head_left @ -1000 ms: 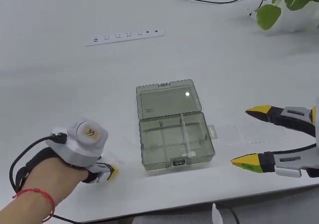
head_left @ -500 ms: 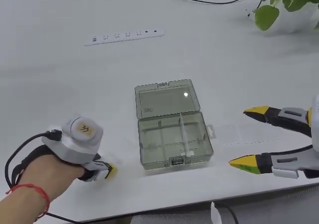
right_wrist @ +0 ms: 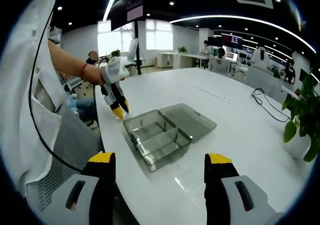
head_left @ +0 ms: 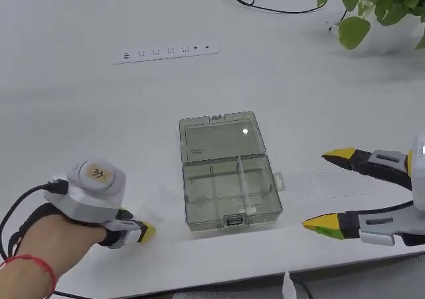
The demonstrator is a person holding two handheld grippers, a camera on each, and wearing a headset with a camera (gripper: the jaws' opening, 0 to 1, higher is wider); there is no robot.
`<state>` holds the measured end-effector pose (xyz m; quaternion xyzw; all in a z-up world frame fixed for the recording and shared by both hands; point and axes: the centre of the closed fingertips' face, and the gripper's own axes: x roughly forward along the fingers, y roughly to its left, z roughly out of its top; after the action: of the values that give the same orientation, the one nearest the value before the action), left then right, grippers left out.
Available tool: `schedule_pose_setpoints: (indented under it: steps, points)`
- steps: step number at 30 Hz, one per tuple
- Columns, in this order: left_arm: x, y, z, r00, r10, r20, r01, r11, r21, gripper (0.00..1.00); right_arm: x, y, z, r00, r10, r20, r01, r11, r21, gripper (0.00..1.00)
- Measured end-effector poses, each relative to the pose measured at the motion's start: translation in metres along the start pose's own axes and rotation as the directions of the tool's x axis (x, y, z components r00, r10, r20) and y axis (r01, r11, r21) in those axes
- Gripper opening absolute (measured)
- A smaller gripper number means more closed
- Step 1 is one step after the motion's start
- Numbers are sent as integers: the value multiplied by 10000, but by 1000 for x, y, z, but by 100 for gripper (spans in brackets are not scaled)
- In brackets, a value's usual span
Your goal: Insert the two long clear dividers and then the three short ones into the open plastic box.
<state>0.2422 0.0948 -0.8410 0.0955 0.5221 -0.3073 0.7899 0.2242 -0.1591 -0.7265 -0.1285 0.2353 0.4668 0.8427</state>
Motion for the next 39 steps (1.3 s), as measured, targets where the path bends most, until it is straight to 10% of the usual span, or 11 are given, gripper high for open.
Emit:
schedule_pose_setpoints:
  steps: [11, 17, 29, 39]
  points:
    - [-18, -7, 13, 9932, -349, 1112, 445, 9954, -851, 30, 1, 2, 8, 10000, 11, -99, -11, 10000, 13, 74]
    - [-34, -17, 31, 9763, -615, 2075, 877, 9890, -1193, 30, 2, 5, 16, 10000, 46, -76, -46, 10000, -2, 75]
    - [-55, -49, 67, 9173, -1433, 3715, 2044, 9701, -1307, 30, 16, 17, 38, 9998, 152, 119, -162, 9961, 866, 76]
    - [-64, -73, 88, 8699, -2005, 4506, 2762, 9550, -1083, 30, 34, 27, 75, 9949, 92, 1000, -364, 9614, 2729, 66]
